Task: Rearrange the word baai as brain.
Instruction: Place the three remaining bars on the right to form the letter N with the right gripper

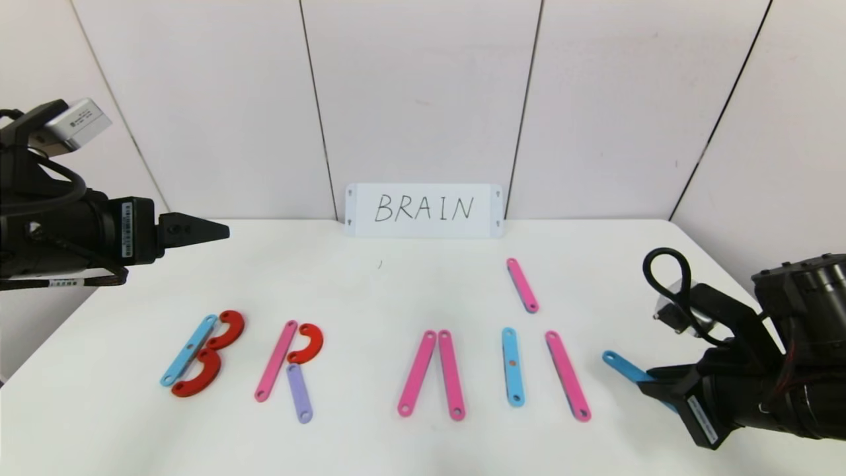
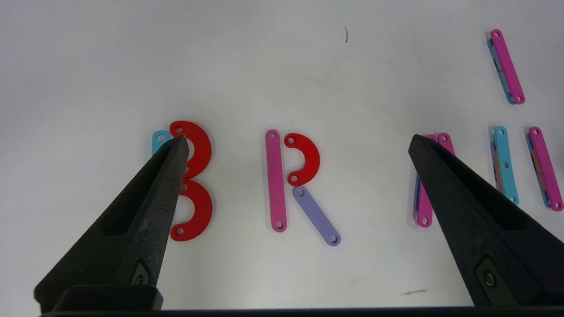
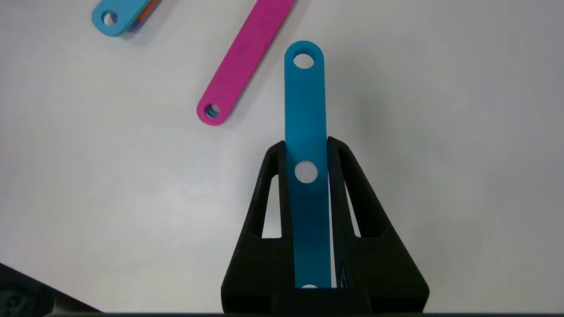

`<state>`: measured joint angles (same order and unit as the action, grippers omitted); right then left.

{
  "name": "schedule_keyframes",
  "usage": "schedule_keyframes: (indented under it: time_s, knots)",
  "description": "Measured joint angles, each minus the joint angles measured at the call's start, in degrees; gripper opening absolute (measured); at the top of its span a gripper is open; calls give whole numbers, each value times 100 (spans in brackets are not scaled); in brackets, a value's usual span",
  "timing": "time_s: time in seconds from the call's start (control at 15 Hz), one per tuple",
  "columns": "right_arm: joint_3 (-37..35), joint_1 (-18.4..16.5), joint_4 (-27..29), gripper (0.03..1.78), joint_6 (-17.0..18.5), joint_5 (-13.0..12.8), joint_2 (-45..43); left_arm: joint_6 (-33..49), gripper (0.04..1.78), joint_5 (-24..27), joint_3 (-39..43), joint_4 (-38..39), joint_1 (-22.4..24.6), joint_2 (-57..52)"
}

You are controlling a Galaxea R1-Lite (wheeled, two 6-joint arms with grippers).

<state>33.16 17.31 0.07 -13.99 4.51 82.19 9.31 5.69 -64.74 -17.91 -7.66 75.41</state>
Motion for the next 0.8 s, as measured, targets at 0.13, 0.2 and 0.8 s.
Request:
schedule_keyframes:
  time_s: [0.13,0.2,0.8]
  knots:
    - [-41,-130,-87,27,-113,174,105,-6,174,-2,9,2,-6,0]
    - [-66,-158,-279,27,-116,196,199,-9,174,0,9,2,-6,5]
    - [-138,-191,-1195,27,-46,201,1018,-6,174,0,5,7,-5,38]
